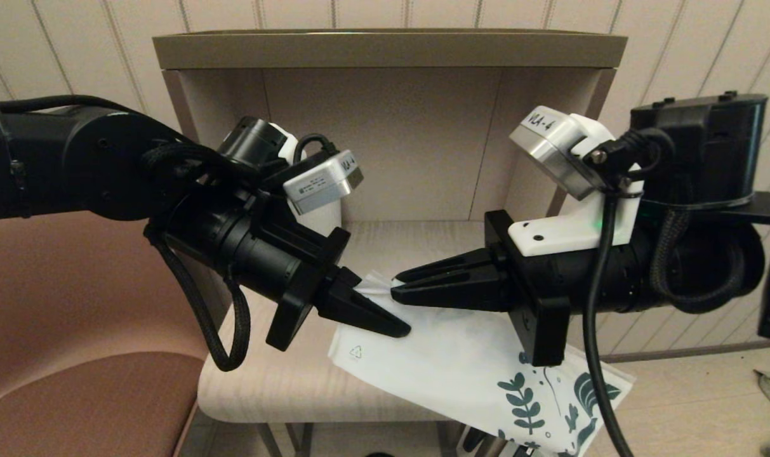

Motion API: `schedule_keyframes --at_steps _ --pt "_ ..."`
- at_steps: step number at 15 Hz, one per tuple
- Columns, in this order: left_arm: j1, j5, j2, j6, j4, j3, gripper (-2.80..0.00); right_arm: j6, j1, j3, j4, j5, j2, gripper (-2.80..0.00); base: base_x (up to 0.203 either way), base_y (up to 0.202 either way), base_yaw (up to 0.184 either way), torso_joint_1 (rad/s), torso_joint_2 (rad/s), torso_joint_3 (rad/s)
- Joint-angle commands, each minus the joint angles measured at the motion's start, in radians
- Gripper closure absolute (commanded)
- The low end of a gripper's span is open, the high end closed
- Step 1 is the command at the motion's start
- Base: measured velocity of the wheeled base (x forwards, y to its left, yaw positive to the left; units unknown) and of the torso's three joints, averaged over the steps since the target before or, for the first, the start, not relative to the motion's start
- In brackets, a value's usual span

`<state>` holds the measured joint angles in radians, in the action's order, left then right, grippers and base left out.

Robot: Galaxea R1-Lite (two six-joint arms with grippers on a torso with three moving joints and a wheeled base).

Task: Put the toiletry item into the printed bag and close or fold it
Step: Close the strorage bag and place it on the desk

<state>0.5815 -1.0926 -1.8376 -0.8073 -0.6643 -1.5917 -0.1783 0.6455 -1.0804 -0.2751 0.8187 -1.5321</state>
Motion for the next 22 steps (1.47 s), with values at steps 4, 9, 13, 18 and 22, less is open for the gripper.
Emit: schedule_keyframes --at_steps 4,9,13,18,22 --pt "-0.029 -0.036 0.034 -0.004 -0.006 0.001 0.0 -0.003 -0.001 0.004 -0.001 0.005 0.006 0.0 0.0 0.0 0.0 0.0 0.0 0.0" --pt "-0.028 -0.038 0.034 -0.005 -0.009 0.012 0.0 -0.002 -0.007 -0.003 0.0 0.005 0.001 0.0 0.0 0.0 0.0 0.0 0.0 0.0" --pt "-0.022 -0.031 0.031 -0.01 -0.014 0.018 0.0 -0.005 -0.007 -0.006 -0.001 0.005 -0.005 0.0 0.0 0.0 0.0 0.0 0.0 0.0" --pt "-0.023 0.042 0.02 -0.003 0.032 0.027 0.0 -0.006 -0.006 -0.012 -0.001 0.004 0.0 0.0 0.0 0.0 0.0 0.0 0.0 0.0" --pt "-0.022 0.047 0.042 0.003 0.165 0.099 0.0 -0.006 -0.004 -0.007 -0.001 0.004 0.001 0.0 0.0 0.0 0.0 0.0 0.0 0.0"
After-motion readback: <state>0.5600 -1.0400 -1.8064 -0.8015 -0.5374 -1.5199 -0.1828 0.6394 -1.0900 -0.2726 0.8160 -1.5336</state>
